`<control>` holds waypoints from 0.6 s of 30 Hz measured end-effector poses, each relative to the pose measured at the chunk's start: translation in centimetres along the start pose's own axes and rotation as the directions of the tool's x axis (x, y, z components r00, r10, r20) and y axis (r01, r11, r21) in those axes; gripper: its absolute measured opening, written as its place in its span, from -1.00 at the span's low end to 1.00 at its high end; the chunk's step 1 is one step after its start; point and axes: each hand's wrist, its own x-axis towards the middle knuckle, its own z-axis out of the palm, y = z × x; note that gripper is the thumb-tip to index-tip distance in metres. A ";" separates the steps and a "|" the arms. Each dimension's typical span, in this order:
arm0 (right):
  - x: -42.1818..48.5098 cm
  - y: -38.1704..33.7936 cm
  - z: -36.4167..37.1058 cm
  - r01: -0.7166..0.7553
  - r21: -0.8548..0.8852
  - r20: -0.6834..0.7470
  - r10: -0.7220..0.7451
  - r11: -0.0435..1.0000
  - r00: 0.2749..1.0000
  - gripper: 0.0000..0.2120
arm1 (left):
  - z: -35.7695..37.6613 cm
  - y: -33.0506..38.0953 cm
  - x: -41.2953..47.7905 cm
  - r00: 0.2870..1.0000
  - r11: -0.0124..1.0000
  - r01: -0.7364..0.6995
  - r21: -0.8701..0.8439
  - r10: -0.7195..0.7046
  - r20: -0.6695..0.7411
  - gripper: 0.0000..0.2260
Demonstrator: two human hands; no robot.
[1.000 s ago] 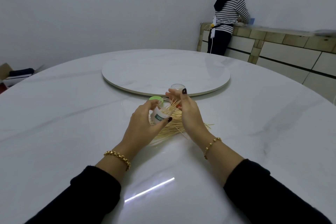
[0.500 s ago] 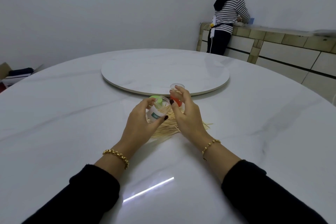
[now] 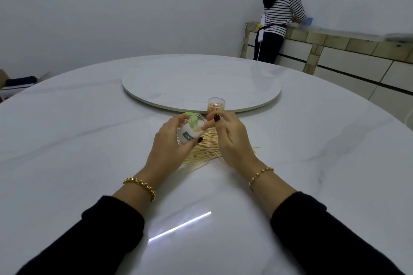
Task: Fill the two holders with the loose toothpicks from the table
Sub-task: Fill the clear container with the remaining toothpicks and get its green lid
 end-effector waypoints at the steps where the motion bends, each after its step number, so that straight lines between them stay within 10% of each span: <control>1: 0.0 -0.2 -0.1 0.004 0.033 -0.016 -0.003 0.999 1.000 -0.52 | 0.0 0.0 0.0 1.000 1.000 0.001 -0.002 -0.001 0.001 -0.53; 18: -0.4 -0.1 -0.3 -0.001 0.061 0.017 0.000 0.998 1.000 -0.55 | 0.1 -0.3 0.2 0.999 1.000 -0.016 -0.004 0.016 -0.039 -0.55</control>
